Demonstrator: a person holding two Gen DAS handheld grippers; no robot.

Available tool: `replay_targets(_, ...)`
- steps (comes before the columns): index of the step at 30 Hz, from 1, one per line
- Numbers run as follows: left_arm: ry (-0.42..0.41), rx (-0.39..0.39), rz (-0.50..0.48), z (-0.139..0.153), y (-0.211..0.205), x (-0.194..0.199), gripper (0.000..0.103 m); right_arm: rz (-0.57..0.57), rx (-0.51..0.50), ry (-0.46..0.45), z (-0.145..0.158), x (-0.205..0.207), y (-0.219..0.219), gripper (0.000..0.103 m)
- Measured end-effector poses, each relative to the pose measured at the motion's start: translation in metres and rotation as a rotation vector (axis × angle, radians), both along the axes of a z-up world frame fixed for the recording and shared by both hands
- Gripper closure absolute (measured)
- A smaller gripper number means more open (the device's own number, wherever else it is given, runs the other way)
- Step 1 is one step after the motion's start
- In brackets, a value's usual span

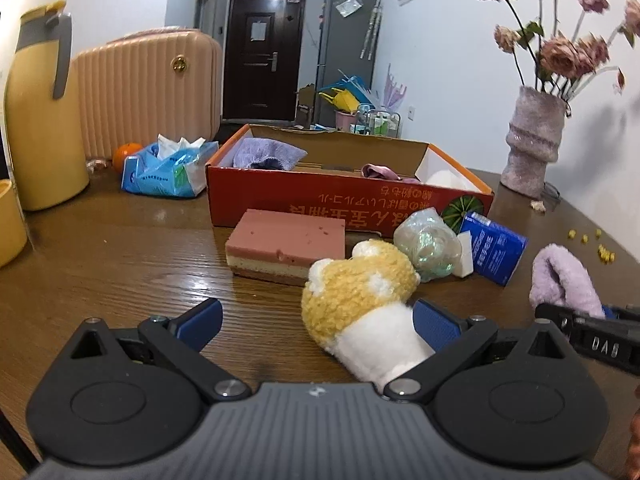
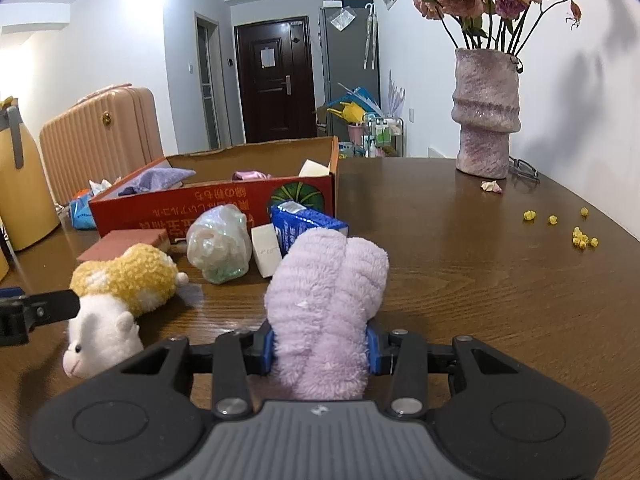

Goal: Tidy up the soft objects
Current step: 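Grasp the yellow-and-white lamb plush with the left gripper while the right holds the towel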

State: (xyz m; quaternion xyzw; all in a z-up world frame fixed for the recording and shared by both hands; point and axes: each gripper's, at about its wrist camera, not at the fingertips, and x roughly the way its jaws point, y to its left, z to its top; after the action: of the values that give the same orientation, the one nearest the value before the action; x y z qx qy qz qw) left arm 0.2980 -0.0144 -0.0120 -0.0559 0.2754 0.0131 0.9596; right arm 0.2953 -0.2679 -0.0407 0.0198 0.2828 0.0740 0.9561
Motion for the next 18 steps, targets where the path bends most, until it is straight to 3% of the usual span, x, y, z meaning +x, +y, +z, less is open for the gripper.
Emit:
replay_targets(4,0.008,-0.027,0.008,0.001,-0.009,0.009,0.0,-0.006,0.007,-0.014,0.002,-0.001,-0.001,0.063)
replay_targets(9,0.03,0.056,0.04,-0.003,-0.031,0.021,0.0,-0.015,0.015,-0.026,0.003,-0.003,-0.004,0.063)
replay_targets(18,0.109,0.113,0.098,-0.016,-0.044,0.046,0.0,-0.015,0.025,-0.034,0.004,-0.005,-0.004,0.063)
